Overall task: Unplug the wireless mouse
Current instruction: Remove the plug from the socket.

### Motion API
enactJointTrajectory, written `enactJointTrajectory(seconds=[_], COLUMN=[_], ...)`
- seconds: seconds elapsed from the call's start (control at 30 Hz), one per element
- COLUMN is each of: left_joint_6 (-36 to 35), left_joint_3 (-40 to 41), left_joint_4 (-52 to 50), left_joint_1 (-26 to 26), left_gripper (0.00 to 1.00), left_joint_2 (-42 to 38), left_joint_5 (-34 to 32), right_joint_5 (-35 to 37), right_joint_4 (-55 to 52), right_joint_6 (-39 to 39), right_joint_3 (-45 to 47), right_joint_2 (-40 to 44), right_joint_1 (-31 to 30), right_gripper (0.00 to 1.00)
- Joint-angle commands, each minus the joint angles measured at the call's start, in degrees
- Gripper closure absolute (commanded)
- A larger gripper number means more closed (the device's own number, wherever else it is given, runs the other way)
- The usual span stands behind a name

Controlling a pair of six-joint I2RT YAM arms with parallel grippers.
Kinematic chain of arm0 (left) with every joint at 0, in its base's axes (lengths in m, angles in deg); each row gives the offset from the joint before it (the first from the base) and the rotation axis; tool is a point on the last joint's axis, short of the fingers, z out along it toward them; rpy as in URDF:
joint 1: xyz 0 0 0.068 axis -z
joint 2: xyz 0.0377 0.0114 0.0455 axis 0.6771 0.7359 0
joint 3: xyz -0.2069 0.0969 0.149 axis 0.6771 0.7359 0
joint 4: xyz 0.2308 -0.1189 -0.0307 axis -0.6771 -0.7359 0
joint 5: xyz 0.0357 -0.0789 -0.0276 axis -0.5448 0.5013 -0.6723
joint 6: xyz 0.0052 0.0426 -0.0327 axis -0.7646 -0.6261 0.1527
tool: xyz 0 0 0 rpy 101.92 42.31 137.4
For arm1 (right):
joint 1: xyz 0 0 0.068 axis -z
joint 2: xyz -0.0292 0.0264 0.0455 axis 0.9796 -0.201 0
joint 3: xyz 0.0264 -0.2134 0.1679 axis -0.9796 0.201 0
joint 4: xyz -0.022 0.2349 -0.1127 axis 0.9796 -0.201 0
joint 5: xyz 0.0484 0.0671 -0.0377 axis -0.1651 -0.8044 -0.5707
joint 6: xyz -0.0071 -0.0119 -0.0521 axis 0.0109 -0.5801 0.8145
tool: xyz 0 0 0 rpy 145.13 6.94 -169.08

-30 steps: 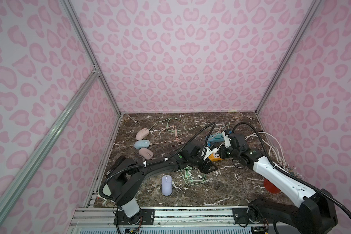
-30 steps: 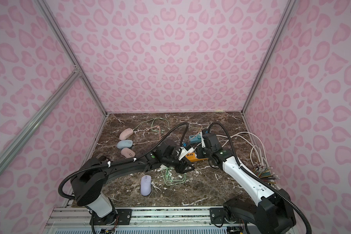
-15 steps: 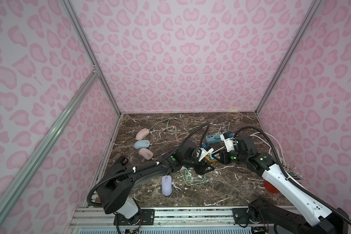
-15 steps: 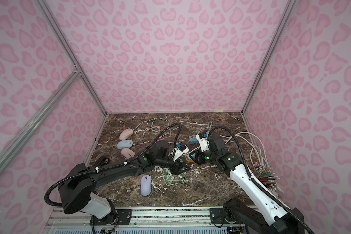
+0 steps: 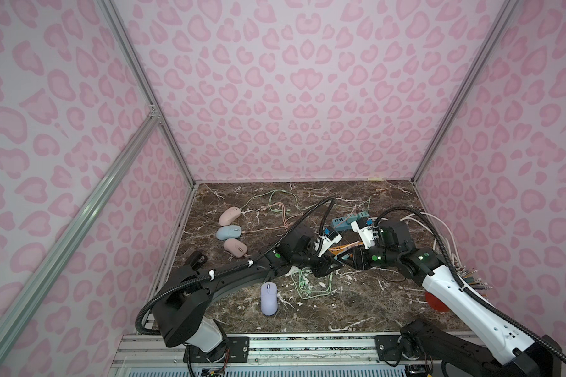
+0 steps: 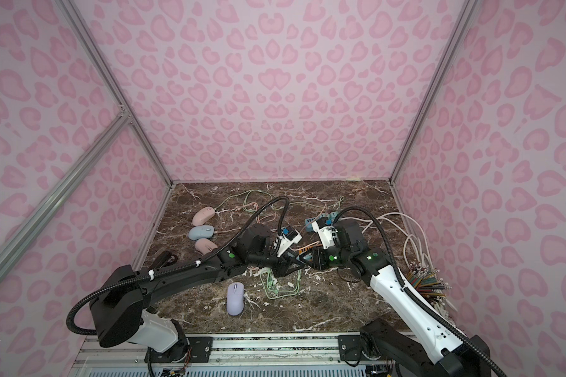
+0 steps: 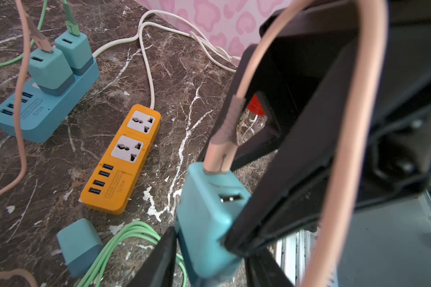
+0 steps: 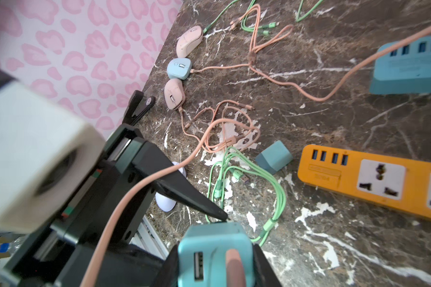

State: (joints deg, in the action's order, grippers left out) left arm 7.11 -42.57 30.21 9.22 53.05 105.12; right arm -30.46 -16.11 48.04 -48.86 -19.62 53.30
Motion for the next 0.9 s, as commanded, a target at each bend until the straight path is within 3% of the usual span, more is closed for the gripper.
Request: enactJointTrajectory(seconds=[0.0,0.5,0.57,0.63,0.87], left_joint_6=[-0.9,0.2,0.1,0.1,0.1], left_joint_3=[-0.8,-0.3,-0.3,-0.4,-0.5], left_joint_4=[2.7,4.2,4.2,4.2,4.5], left_joint_1=[-0.1,-0.1,0.0,0.0,0.4], left_gripper=[0.61,0.64,0.75,0.77,0.59], left_joint_2=[0.0,0.7,0.6,0.7,0.9], left_joint_5=[0.6,1.4,1.6,1.9,1.9], right_joint_5=[-3.8,-12.0,-13.1,-14.1,-13.9], right_joint_4=[3.1,13.6,15.2,16.8,18.4], right_joint_6=[-1.5,-10.6,-12.2,-13.6,-16.0], right_joint_3=[0.6,5.2,5.9,6.6,7.4], right_joint_2=[0.1,1.1,1.4,1.6,1.4], right_joint_1=[-0.1,3.3,3.7,4.0,4.1], right_gripper=[0.80,0.81,0.81,0.82,0.82])
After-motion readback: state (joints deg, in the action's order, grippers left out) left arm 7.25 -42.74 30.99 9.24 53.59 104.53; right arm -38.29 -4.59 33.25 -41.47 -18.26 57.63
